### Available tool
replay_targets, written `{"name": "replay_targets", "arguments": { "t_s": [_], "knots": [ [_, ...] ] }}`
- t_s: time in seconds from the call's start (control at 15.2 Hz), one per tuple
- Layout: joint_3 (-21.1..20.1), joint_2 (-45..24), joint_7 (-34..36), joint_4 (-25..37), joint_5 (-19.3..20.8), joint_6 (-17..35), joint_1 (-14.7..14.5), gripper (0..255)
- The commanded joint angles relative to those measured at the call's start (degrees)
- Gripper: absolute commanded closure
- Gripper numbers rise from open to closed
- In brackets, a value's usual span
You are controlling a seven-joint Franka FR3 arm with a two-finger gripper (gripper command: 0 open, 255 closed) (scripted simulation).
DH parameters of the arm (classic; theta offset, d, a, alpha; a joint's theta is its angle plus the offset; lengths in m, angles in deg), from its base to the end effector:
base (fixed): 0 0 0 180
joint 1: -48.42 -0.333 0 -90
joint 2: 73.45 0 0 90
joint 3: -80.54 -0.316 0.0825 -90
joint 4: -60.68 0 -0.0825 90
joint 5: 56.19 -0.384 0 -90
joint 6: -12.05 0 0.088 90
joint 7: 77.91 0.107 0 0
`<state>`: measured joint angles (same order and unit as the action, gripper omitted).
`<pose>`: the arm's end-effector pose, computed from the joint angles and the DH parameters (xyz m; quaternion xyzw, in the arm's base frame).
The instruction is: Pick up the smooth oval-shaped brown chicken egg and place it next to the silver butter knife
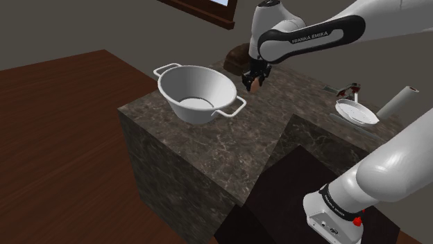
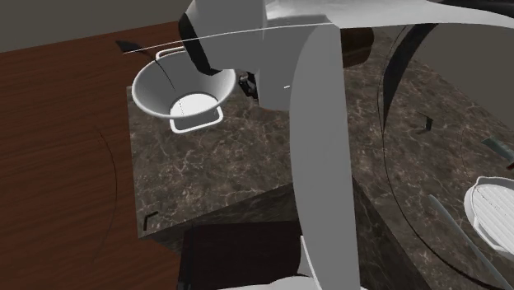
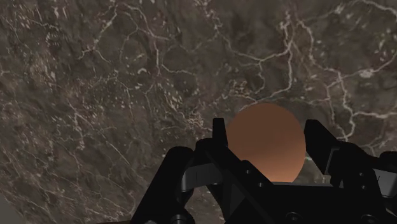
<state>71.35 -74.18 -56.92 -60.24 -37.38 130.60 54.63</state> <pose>0.5404 0.0112 0.4075 0.9870 -0.0734 0.0032 0.1428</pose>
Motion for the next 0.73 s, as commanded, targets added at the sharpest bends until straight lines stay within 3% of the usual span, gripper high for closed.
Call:
{"name": "replay_targets", "arguments": {
  "t_s": [0.0, 0.66],
  "knots": [
    [0.0, 0.6, -0.7, 1.0, -0.4, -1.5, 0.0, 255],
    [-0.1, 2.9, -3.0, 5.8, -1.7, -8.2, -0.1, 255]
  ]
}}
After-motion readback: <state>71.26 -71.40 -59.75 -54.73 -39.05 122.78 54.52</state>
